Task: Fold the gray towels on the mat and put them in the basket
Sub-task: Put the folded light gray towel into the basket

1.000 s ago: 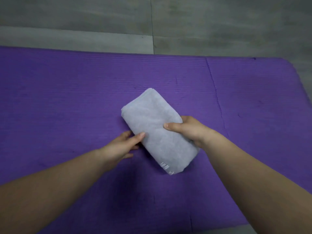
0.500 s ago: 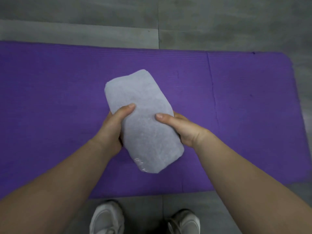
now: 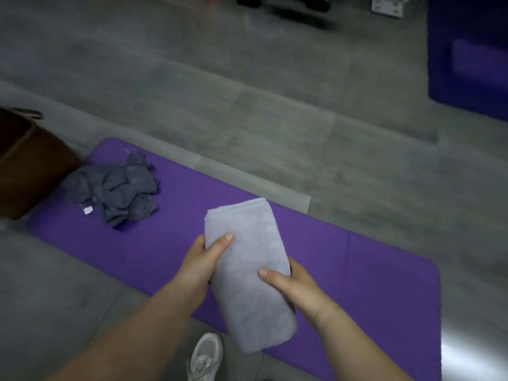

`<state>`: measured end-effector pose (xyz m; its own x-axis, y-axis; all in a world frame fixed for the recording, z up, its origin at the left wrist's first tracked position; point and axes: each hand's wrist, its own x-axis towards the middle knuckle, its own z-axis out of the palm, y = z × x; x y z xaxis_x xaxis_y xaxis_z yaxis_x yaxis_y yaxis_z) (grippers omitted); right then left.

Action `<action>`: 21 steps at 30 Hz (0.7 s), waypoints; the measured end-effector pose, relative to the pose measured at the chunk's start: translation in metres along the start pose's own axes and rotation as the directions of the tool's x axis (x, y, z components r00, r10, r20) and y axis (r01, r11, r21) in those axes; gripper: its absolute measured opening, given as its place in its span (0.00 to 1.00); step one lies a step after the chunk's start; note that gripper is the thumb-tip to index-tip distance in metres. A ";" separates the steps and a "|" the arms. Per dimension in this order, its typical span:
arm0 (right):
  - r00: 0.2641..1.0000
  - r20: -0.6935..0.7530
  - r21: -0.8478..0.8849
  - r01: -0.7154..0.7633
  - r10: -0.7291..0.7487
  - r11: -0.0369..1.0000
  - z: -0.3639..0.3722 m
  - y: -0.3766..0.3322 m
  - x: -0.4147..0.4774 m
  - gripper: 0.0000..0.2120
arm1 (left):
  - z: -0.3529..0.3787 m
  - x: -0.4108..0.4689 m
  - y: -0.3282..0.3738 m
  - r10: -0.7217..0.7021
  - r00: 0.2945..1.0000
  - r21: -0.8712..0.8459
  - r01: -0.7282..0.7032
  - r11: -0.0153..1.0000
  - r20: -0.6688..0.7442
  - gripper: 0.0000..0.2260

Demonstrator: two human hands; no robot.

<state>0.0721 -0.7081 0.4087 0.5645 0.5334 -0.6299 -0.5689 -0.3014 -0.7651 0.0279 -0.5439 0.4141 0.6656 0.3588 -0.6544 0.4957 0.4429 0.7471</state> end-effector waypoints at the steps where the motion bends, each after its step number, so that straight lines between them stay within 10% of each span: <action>1: 1.000 0.020 -0.023 0.009 -0.009 1.000 0.012 -0.017 -0.013 0.24 | -0.007 -0.018 0.013 0.021 0.999 -0.048 -0.023 0.999 -0.039 0.15; 8: 0.955 0.295 -0.190 0.071 -0.012 0.979 0.087 -0.085 -0.077 0.15 | -0.066 -0.110 0.068 0.037 0.959 -0.358 -0.141 0.923 -0.280 0.13; 21: 0.945 0.325 -0.471 0.130 0.035 0.873 0.327 -0.147 -0.024 0.12 | -0.327 -0.151 0.108 0.027 0.928 -0.358 -0.169 0.918 -0.370 0.07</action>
<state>-0.0537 -0.4182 0.5799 0.3192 0.7506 -0.5786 -0.1415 -0.5660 -0.8122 -0.2018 -0.2815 0.5550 0.4245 0.6493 -0.6310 0.1425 0.6403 0.7548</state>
